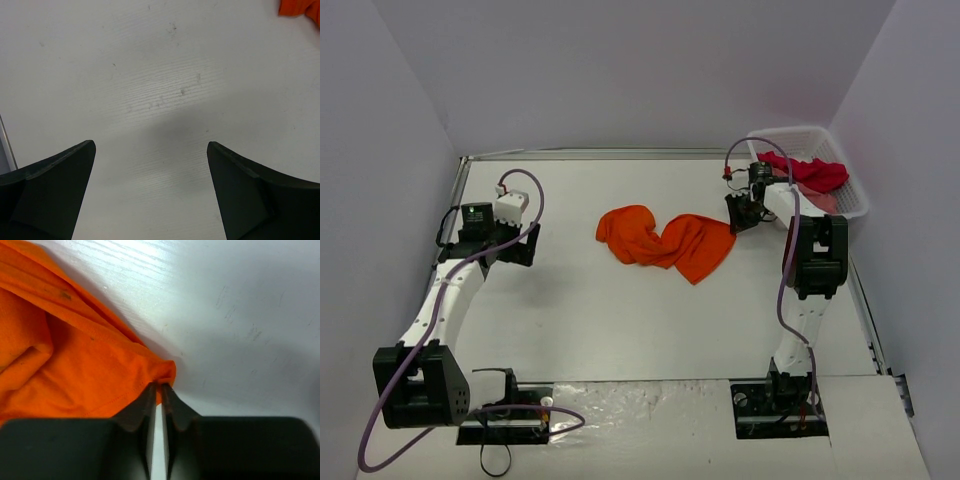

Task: Fold and stack the t-shirts
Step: Flatten out the tshirt

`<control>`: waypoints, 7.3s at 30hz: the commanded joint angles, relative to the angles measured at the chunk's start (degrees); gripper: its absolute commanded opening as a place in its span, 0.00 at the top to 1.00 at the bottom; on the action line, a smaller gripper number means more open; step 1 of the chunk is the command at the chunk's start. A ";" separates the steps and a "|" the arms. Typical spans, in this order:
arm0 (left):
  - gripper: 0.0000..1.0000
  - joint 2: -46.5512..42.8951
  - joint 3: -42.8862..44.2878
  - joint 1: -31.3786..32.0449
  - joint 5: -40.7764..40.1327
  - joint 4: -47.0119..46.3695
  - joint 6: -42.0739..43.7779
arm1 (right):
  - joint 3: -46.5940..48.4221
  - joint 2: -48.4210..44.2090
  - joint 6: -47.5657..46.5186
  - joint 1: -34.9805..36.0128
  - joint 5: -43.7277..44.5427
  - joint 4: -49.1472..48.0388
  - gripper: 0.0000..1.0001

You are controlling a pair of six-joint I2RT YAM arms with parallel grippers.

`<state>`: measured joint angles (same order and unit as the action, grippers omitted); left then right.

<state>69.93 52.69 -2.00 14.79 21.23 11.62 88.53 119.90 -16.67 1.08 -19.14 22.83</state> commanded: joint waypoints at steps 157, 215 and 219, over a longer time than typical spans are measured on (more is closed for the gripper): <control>0.98 38.80 67.89 18.88 -11.71 21.65 2.27 | 20.71 -11.60 0.41 -2.49 6.74 9.24 1.00; 0.98 2.05 36.00 17.29 -15.66 24.21 4.64 | -9.25 -25.34 -9.08 0.65 -7.22 13.47 0.49; 0.98 2.14 33.28 17.20 -15.67 22.71 4.38 | -8.64 -20.42 -10.05 4.01 -10.11 13.38 0.49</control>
<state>72.95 86.50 15.66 -0.30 45.67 16.05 79.61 97.06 -24.40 2.39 -23.51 34.68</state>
